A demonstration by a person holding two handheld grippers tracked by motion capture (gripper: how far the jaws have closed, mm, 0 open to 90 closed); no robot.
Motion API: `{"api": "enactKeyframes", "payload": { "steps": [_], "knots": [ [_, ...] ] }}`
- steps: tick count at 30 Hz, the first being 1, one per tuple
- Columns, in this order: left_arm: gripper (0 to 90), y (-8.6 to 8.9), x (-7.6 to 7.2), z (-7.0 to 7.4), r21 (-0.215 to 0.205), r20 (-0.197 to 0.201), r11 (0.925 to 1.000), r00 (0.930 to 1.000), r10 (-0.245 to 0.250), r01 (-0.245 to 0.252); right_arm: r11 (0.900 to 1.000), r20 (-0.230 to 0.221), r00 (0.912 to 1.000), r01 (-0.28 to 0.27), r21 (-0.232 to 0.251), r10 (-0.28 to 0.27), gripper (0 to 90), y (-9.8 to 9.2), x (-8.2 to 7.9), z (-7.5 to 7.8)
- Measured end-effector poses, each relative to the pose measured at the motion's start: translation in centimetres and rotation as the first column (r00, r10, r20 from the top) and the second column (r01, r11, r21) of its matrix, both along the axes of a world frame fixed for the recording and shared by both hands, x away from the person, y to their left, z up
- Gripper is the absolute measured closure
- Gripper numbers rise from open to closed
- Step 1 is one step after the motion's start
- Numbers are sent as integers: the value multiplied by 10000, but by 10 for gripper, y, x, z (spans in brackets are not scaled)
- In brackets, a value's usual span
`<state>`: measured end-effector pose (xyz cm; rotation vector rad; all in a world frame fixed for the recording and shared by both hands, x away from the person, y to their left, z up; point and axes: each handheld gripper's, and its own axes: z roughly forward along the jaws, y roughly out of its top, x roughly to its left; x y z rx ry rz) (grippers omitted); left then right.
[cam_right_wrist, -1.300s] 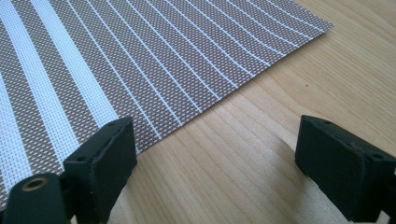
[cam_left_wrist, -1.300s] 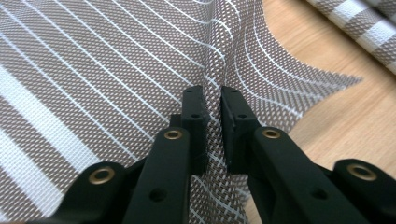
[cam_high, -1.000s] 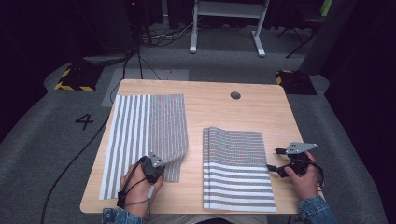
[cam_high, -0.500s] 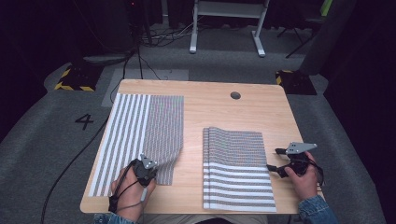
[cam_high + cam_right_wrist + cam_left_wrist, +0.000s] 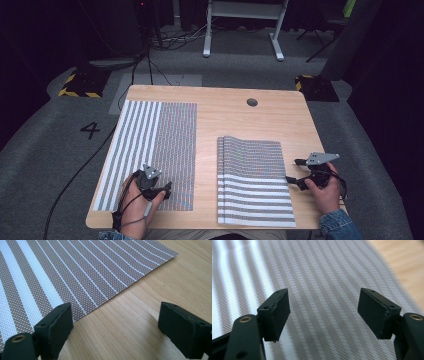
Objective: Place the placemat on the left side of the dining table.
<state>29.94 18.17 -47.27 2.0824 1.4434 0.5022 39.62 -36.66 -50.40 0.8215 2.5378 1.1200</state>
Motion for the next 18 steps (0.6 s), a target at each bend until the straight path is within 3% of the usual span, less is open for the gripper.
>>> {"api": "enactKeyframes", "payload": {
  "steps": [5, 8, 18],
  "knots": [
    [272, 10, 8, -15, -121, -85, 9981, 9981, 604, -605, 10000, 14, 10000, 6, -14, -6, 128, 0, 0, 0],
    [268, 15, 10, -21, -432, -12, 9966, 9975, 705, -705, 10000, 9, 10000, 19, -13, -19, 128, 0, 0, 0],
    [274, 17, 15, -26, -572, 446, 9957, 9961, 761, -735, 10000, 8, 10000, 23, -15, -23, 128, 0, 0, 0]
  ]
}}
